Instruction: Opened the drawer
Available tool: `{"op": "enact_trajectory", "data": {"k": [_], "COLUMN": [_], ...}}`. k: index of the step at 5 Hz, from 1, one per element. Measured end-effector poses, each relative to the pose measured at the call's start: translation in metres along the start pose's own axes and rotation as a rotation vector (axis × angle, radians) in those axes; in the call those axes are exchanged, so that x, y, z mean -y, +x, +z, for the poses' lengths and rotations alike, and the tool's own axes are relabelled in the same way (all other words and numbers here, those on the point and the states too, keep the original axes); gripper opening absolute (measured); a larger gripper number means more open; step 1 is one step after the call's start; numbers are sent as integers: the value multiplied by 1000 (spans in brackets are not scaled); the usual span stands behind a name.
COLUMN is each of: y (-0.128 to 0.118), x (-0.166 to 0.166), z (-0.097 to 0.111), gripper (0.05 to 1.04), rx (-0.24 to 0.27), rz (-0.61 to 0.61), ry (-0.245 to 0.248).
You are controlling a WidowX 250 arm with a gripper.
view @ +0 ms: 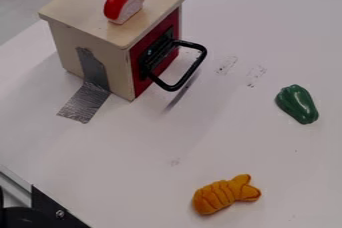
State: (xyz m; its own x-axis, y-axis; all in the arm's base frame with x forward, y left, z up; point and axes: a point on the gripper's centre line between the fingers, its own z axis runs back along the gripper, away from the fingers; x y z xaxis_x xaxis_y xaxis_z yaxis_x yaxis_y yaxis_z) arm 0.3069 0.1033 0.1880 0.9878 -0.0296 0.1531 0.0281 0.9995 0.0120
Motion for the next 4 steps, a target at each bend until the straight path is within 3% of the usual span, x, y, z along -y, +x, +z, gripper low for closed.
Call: {"op": "enact_trajectory", "data": {"k": [1, 2, 4], "y": [-2, 9, 26], "x": [0, 24, 81], "z": [-9, -12, -32], "gripper": [999, 999, 999], "rx": [-27, -15, -40], "rz": [3, -44, -156], "ry": [-11, -14, -13]}}
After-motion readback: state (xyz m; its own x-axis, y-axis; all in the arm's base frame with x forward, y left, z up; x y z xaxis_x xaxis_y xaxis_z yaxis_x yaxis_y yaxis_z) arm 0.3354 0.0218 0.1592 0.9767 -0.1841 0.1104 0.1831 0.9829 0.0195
